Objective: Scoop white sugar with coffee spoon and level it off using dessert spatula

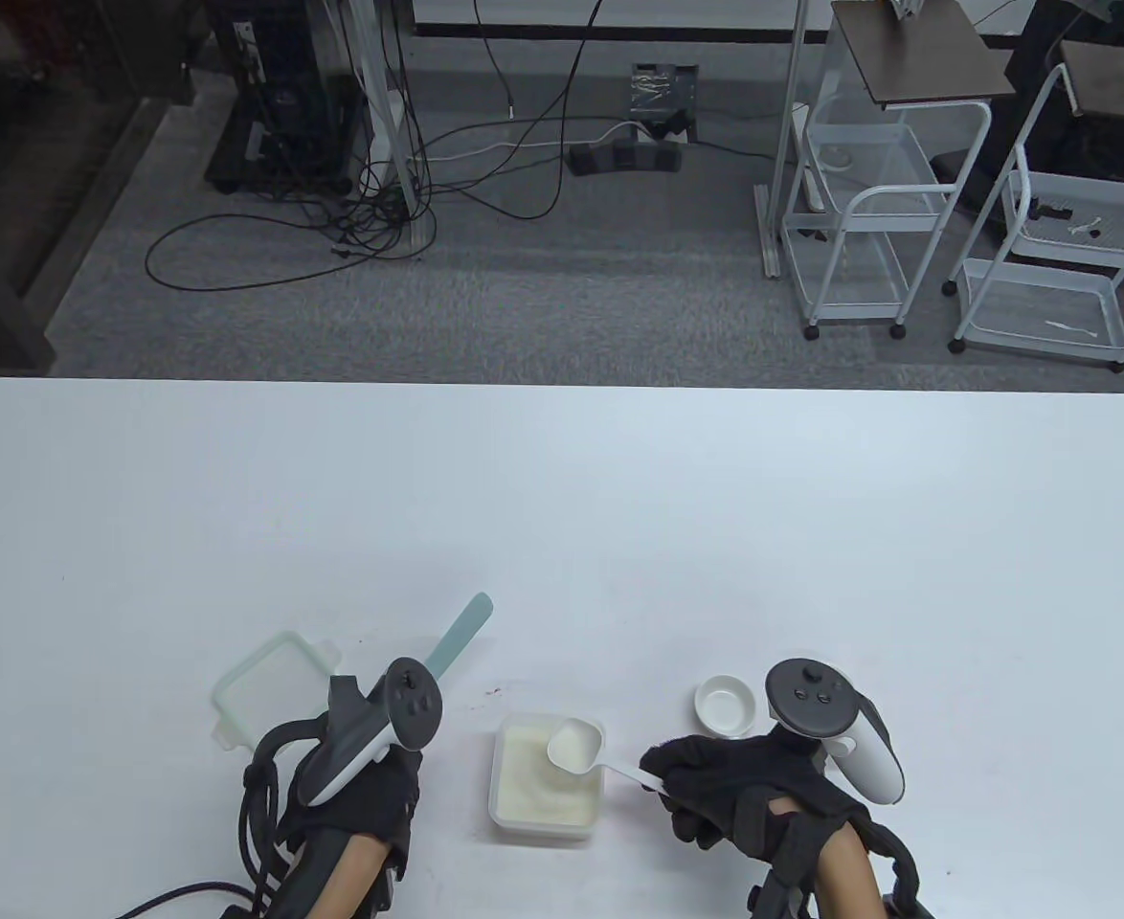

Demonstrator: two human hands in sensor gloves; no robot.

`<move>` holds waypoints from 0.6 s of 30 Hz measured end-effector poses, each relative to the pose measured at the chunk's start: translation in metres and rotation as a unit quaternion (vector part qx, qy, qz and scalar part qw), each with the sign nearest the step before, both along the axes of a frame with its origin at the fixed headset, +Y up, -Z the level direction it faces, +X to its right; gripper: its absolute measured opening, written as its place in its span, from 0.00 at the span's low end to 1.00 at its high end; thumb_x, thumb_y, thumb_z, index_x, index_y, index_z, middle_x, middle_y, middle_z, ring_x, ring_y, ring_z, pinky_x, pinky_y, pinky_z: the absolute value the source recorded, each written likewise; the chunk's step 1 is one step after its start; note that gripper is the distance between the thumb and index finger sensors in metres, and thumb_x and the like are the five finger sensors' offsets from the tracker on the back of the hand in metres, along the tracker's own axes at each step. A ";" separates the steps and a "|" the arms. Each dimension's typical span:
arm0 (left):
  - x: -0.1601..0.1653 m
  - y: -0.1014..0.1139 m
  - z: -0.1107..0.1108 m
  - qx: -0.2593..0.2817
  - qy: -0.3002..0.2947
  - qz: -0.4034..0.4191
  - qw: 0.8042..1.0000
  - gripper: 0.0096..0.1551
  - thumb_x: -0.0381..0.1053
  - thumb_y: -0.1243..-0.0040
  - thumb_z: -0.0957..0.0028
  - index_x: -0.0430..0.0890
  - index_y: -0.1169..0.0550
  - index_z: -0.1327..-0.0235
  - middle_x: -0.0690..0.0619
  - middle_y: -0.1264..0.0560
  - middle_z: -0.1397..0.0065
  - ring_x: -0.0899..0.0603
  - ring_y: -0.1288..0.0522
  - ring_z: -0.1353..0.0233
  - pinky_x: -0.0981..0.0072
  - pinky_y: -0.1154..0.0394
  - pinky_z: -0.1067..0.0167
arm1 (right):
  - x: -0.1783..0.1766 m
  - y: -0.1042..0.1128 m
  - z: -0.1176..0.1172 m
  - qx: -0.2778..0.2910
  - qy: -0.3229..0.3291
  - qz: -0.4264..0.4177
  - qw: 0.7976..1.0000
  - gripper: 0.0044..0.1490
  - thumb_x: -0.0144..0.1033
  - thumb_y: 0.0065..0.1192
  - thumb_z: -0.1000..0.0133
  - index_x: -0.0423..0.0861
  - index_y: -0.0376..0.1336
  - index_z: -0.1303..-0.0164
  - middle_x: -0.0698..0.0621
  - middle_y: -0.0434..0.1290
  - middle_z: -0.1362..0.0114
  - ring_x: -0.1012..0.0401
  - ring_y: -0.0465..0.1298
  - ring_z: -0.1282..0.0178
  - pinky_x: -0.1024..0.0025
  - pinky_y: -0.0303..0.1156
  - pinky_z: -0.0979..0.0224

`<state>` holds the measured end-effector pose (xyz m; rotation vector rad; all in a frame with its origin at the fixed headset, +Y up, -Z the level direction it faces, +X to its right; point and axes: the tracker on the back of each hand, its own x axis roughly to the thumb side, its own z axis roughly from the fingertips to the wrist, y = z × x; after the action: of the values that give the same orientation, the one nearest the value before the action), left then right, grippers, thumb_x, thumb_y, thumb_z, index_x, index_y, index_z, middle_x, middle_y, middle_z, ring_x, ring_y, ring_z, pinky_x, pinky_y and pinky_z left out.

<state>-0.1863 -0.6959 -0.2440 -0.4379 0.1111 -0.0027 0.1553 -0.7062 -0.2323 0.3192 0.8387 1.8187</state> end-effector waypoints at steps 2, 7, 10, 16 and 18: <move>-0.003 -0.005 -0.002 -0.009 0.006 -0.002 1.000 0.32 0.56 0.33 0.42 0.42 0.20 0.29 0.46 0.16 0.37 0.48 0.10 0.47 0.69 0.08 0.53 | 0.000 0.000 0.000 0.001 0.000 -0.002 1.000 0.28 0.19 0.55 0.38 0.27 0.62 0.28 0.27 0.70 0.37 0.44 0.77 0.46 0.50 0.77 0.44; -0.007 -0.017 -0.008 -0.025 0.014 -0.022 0.999 0.31 0.56 0.33 0.42 0.42 0.20 0.30 0.47 0.16 0.37 0.48 0.10 0.47 0.69 0.08 0.53 | 0.002 0.001 0.000 0.003 -0.005 -0.007 1.000 0.28 0.19 0.55 0.38 0.27 0.62 0.28 0.28 0.70 0.37 0.44 0.77 0.47 0.50 0.77 0.44; -0.008 -0.023 -0.009 -0.037 0.019 -0.036 0.998 0.32 0.57 0.33 0.42 0.42 0.20 0.30 0.47 0.16 0.37 0.48 0.10 0.47 0.70 0.08 0.53 | 0.002 0.001 0.000 0.002 -0.005 -0.008 1.000 0.28 0.19 0.55 0.38 0.27 0.62 0.28 0.27 0.70 0.37 0.44 0.76 0.46 0.50 0.77 0.44; -0.007 -0.030 -0.011 -0.047 0.022 -0.047 0.998 0.32 0.57 0.33 0.42 0.41 0.20 0.29 0.47 0.16 0.37 0.49 0.10 0.47 0.70 0.08 0.53 | 0.003 0.001 0.000 0.004 -0.005 -0.010 1.000 0.28 0.19 0.55 0.38 0.27 0.62 0.28 0.27 0.70 0.37 0.44 0.77 0.46 0.50 0.77 0.44; -0.007 -0.032 -0.011 -0.051 0.025 -0.050 0.997 0.32 0.57 0.34 0.42 0.41 0.21 0.29 0.46 0.16 0.37 0.48 0.10 0.47 0.70 0.08 0.53 | 0.003 0.001 0.000 0.004 -0.006 -0.012 1.000 0.28 0.19 0.55 0.38 0.27 0.62 0.28 0.27 0.70 0.37 0.44 0.77 0.46 0.50 0.77 0.44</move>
<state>-0.1931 -0.7279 -0.2545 -0.5347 0.1822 -0.0970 0.1586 -0.7047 -0.2324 0.3217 0.8167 1.8010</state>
